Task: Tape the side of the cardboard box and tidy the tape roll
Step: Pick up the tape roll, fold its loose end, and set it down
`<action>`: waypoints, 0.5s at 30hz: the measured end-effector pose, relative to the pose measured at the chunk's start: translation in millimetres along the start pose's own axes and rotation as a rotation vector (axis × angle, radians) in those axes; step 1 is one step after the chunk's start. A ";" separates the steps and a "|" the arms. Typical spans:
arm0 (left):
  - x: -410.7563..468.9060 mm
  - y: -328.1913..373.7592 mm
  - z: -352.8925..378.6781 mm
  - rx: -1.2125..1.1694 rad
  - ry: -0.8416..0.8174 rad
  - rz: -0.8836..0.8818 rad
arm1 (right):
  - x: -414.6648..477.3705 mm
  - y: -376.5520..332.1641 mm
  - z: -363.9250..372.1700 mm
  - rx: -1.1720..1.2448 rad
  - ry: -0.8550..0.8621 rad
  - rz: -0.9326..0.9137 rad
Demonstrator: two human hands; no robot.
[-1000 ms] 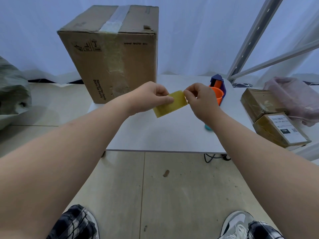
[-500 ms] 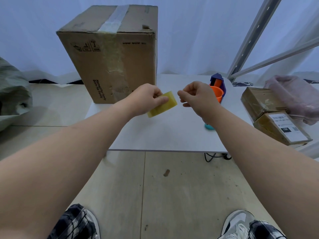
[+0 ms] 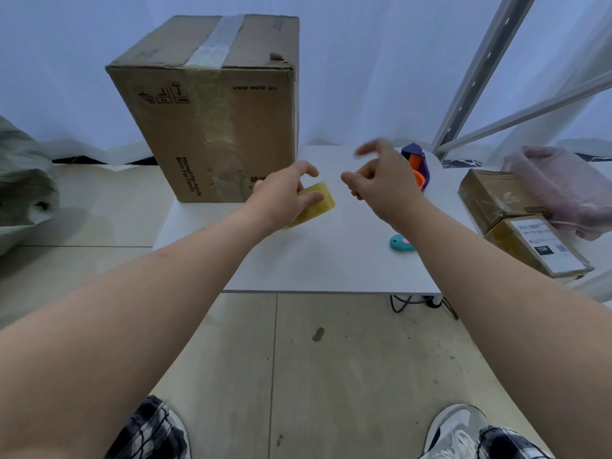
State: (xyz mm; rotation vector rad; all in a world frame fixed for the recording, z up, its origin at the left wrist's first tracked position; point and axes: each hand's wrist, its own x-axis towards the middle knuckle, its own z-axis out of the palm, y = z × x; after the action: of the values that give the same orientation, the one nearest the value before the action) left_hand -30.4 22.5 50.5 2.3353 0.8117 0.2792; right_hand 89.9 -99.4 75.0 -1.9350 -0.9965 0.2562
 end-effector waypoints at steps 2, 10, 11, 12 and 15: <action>-1.9 0.1 1.4 -0.037 -0.007 0.034 | -1.4 -0.6 -1.3 0.020 0.000 -0.022; -3.2 5.0 3.1 -0.136 0.058 0.055 | -1.9 -3.8 -0.5 -0.153 -0.076 -0.204; -2.8 5.0 3.3 -0.144 0.063 0.052 | -2.1 -3.3 -0.3 -0.176 -0.075 -0.212; -2.2 5.2 3.5 -0.148 0.066 0.048 | -1.8 -2.5 -0.1 -0.204 -0.072 -0.215; -2.5 8.5 3.4 -0.148 0.081 0.039 | -0.8 -0.1 0.9 -0.271 -0.059 -0.207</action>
State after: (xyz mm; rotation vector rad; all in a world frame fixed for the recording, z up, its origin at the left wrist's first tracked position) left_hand -26.9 14.1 53.4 2.2148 0.7583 0.4384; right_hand 88.8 -99.4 74.5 -2.0535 -1.3163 0.0618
